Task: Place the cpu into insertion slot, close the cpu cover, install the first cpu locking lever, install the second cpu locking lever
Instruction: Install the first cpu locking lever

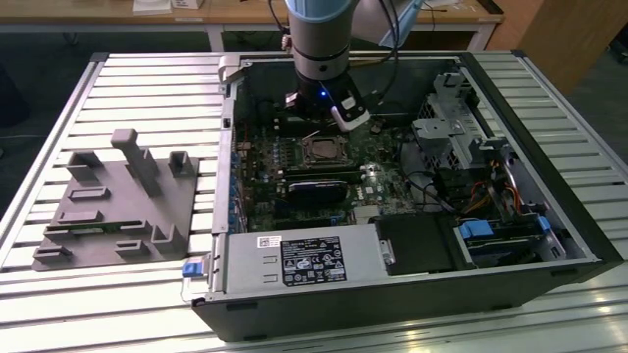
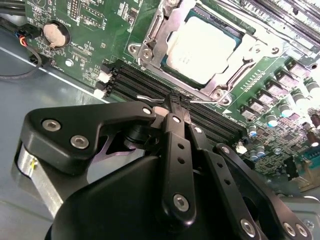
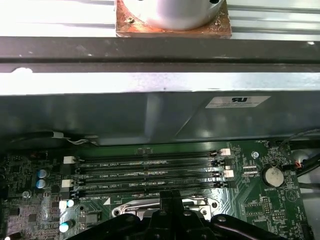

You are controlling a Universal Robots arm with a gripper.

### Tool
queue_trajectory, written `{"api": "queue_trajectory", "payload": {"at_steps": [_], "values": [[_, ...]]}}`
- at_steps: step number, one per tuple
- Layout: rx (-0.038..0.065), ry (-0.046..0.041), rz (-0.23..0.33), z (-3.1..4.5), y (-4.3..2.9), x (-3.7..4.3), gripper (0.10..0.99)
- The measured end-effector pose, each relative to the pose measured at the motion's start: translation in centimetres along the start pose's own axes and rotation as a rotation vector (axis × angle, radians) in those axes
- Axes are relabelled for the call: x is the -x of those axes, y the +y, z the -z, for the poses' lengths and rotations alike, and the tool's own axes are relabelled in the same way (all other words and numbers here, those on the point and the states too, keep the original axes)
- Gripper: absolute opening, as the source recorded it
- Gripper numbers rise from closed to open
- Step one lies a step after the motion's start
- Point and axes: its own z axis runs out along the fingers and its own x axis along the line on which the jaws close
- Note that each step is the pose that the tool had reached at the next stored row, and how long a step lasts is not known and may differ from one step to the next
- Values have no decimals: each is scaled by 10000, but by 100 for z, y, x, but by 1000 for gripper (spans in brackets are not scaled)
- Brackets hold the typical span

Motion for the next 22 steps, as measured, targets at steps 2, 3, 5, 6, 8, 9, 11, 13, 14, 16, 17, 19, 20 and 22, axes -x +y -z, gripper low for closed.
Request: {"api": "queue_trajectory", "payload": {"at_steps": [2, 3, 5, 6, 8, 9, 11, 13, 14, 16, 17, 19, 20, 22], "values": [[14, -193, 55, -6, -2, -6, 106], [21, -298, 82, -9, -3, -8, 106], [28, -473, 126, -18, -5, -11, 106], [25, -524, 136, -21, -6, -12, 106], [20, -552, 135, -24, -5, -16, 106], [19, -560, 128, -28, -4, -17, 106], [-1, -586, 69, -35, 1, -19, 106], [-42, -650, -78, -41, 0, -20, 106], [-87, -718, -255, -48, -1, -21, 106], [-120, -783, -431, -62, 3, -25, 106], [-131, -798, -468, -67, 5, -27, 106], [-167, -843, -580, -81, 12, -34, 106], [-184, -866, -634, -85, 12, -35, 106], [-232, -923, -767, -92, 10, -36, 106]]}}
